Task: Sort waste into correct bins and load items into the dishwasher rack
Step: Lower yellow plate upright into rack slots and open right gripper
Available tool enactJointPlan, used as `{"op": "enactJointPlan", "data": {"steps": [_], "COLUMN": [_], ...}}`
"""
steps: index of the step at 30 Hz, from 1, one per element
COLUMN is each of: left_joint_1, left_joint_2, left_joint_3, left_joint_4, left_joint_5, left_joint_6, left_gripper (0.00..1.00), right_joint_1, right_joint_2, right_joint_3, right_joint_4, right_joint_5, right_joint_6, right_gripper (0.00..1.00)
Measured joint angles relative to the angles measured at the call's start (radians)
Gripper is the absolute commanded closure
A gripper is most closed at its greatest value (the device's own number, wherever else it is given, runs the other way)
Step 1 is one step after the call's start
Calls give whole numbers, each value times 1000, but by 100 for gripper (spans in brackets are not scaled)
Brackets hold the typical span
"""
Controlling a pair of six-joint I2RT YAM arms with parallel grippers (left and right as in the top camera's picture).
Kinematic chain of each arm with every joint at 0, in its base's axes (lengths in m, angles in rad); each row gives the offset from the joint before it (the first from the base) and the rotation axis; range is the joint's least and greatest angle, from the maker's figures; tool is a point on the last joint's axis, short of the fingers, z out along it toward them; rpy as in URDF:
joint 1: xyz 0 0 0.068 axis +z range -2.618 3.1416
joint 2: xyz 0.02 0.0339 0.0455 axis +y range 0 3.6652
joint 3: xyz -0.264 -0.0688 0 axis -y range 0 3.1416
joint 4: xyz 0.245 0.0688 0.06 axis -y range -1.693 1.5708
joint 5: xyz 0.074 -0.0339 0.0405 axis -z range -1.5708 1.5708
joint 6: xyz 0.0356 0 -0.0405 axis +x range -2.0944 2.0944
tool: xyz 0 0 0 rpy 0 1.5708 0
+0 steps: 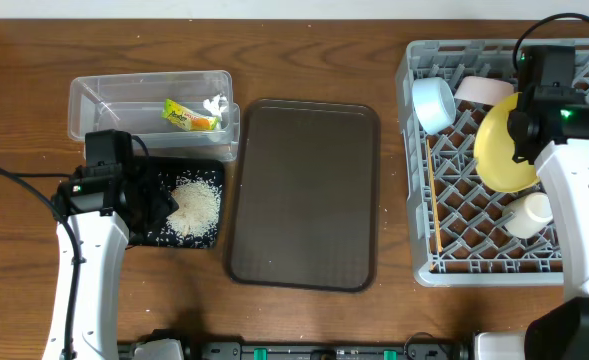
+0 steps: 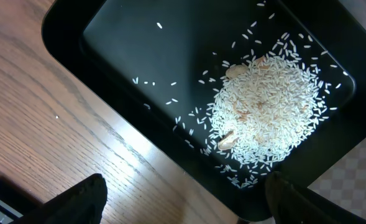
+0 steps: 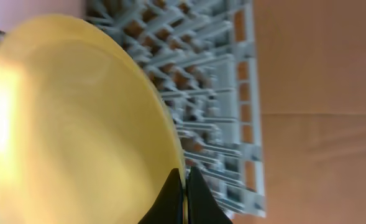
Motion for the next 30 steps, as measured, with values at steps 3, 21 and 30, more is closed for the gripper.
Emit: {"op": "enactJointPlan", "data": {"steps": [3, 21, 30], "left_joint_1": [0, -116, -260], "left_joint_2": [0, 0, 0], "left_joint_3": [0, 0, 0], "left_joint_4": [0, 141, 64], "left_joint_5": [5, 111, 152], "left_joint_6": [0, 147, 257], "left_gripper": [9, 6, 5], "right_joint_1": [9, -8, -6], "right_joint_2": [0, -122, -129], "right_joint_3": [0, 0, 0], "right_joint_4": [1, 13, -161], "right_joint_5": [-84, -708, -889], "right_joint_6": [53, 227, 228], "right_gripper": [51, 10, 10]}}
